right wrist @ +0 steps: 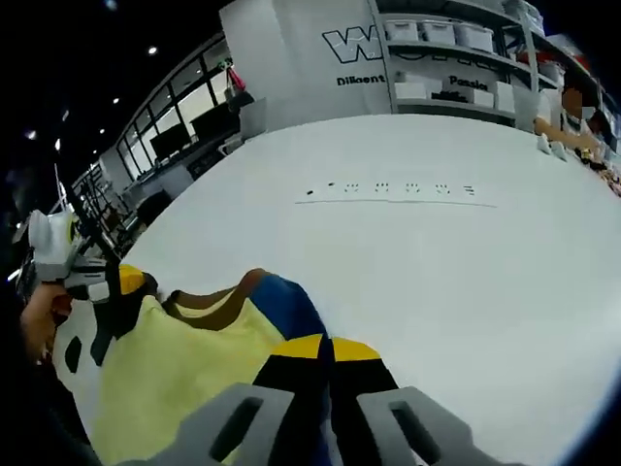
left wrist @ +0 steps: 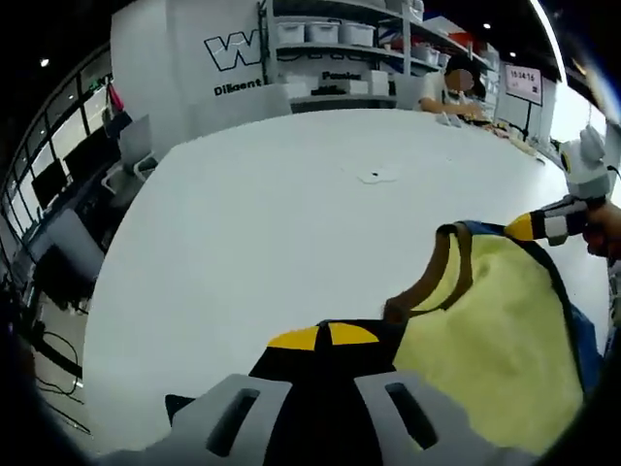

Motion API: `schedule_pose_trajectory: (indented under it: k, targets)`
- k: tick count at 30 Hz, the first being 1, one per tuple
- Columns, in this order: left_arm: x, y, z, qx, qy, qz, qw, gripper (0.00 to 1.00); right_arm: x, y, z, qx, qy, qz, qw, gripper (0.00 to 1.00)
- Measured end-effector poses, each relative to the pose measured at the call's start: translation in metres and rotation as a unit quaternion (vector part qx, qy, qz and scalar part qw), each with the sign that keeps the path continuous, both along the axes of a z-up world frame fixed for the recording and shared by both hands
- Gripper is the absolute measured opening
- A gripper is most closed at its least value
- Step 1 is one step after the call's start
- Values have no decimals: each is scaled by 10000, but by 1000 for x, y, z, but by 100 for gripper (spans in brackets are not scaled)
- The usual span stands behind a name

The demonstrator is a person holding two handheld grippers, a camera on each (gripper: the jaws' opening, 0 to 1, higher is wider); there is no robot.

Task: Fold the garment on the visible template until the final outline fits inside the template.

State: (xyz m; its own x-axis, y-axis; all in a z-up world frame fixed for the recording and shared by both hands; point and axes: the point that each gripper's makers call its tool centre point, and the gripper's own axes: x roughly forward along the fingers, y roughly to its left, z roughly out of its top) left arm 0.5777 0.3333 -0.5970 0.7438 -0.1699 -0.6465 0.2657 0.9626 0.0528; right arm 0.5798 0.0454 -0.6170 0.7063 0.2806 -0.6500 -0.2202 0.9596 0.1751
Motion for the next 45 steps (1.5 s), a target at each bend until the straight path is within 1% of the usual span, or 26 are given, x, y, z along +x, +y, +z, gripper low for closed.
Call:
schedule_pose_trajectory:
  k: [1,2,4,6,8,11,17,19,21,23,24,26,27,28,29,30,32,33,34,35,36,38,39,41,44,45]
  targets:
    - [1,6,4,17,-79,113,9999,2,0,-6,7,-63,-142,-85,9998,0]
    - [2,11,8,16,-149,209,9997,2,-1,-10,10,-131,-201,-119,9996,0]
    - [4,28,16,-115,-267,608,9977,2,0,-17,12,-266,-285,-193,9991,0]
    - [3,37,10,-265,-137,858,9959,2,0,-19,8,-269,-263,-215,9991,0]
    - [4,39,2,-162,-42,754,9970,2,-1,-17,3,-208,-192,-198,9994,0]
    - [4,30,-11,-147,74,542,9984,2,2,-14,-1,-197,-166,-161,9995,0]
    - [9,30,-17,147,56,526,9985,2,11,-15,-7,-352,-222,-124,9991,0]
    - [10,31,-18,145,54,545,9984,2,14,-18,-8,-495,-324,-99,9982,0]
    - [9,32,-19,172,73,550,9983,2,19,-18,-7,-762,-513,126,9957,0]
    - [9,32,-19,251,61,553,9981,2,23,-17,-6,-1325,-773,527,9868,0]
    - [9,31,-19,310,53,522,9981,3,24,-15,-6,-1428,-844,616,9842,0]
    - [7,27,-15,412,-13,451,9981,7,24,-13,-7,-1261,-807,449,9877,0]
    - [6,25,-14,411,-30,428,9982,12,23,-14,-6,-1120,-773,277,9903,0]
    - [6,23,-11,389,-73,407,9984,17,23,-13,-3,-858,-741,86,9935,0]
    - [5,20,-8,337,-86,386,9986,22,22,-14,-1,-785,-725,56,9943,0]
    - [4,18,-6,276,-106,388,9988,26,21,-16,2,-801,-730,82,9941,3]
    - [1,14,1,166,-175,387,9990,31,18,-15,7,-618,-723,-26,9955,15]
    - [-1,12,4,127,-187,385,9990,33,15,-15,8,-517,-653,-64,9965,22]
    - [-2,12,5,112,-194,387,9990,34,11,-15,13,-333,-653,-163,9972,25]
    - [-5,10,8,43,-202,387,9990,36,10,-14,15,-286,-629,-175,9975,26]
    - [-8,7,9,-39,-177,378,9991,37,5,-14,16,-255,-548,-187,9980,26]
    - [-12,5,11,-68,-173,380,9991,38,-2,-15,19,-263,-509,-189,9982,24]
    - [-16,4,12,-95,-176,373,9991,38,-8,-14,18,-246,-407,-171,9987,21]
    - [-22,0,14,-179,-172,354,9991,41,-18,-10,18,-240,-349,-107,9990,18]
    - [-34,-5,15,-244,-156,332,9990,44,-29,-10,15,-388,-250,-81,9989,16]
    - [-37,-7,15,-259,-162,316,9990,45,-32,-9,12,-355,-177,-129,9991,16]
